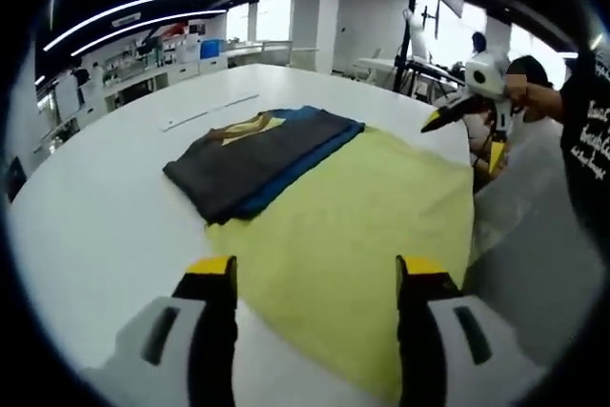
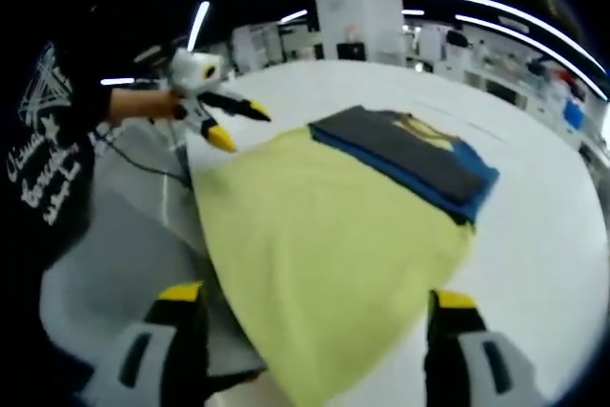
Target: Fold the garment on the visible template until the final outline fits inside the template.
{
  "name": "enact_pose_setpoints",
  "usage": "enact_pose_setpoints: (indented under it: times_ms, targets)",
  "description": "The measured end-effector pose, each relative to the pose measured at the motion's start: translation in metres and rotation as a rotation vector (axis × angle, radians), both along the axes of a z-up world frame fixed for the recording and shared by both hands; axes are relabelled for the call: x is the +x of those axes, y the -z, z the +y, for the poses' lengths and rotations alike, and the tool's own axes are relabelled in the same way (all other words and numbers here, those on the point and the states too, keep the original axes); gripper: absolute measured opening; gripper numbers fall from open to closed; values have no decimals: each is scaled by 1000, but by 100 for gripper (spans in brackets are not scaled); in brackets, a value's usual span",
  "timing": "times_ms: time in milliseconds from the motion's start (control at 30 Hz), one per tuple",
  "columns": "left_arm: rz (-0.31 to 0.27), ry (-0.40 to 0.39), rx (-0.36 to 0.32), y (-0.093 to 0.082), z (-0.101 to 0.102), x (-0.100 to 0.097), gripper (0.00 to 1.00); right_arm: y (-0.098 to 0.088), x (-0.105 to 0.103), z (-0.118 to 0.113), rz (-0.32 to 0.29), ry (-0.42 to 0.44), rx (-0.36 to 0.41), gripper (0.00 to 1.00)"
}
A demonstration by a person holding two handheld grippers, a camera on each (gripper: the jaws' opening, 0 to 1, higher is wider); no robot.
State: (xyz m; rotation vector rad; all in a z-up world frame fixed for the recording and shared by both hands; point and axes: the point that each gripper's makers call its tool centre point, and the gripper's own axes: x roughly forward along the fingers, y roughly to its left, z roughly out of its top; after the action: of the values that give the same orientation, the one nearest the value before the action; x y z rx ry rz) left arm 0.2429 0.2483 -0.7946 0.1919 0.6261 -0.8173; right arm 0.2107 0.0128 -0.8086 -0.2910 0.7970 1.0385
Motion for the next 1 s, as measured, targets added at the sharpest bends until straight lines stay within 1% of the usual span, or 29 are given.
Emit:
enact_pose_setpoints:
  times_ms: [133,167,233,400,467,567,667,767,800,1000]
  targets:
    - [38,31,-7,6,-7,-18,63,5,-4,0,5,-9,-10,93]
    - [56,54,3,11,-9,-25,62,6,-4,-1,8,-7,-13,92]
    - [76,60,15,18,-9,-32,61,8,-6,-2,14,-7,-13,91]
    - [97,71,4,22,-10,-43,59,15,-11,-7,18,-21,-39,87]
    - [111,75,6,25,-8,-46,57,17,-13,-9,22,-25,-49,84]
    - [126,86,13,29,-9,-54,53,22,-16,-13,28,-27,-58,80]
    - [143,105,30,34,-10,-63,52,28,-17,-20,26,-25,-82,74]
    - [152,123,39,38,-10,-67,51,31,-17,-23,32,-7,-83,71]
    - [159,129,62,41,-9,-68,50,31,-17,-23,31,-6,-81,71]
    - [143,148,85,42,-9,-69,51,34,-19,-24,6,-32,-101,70]
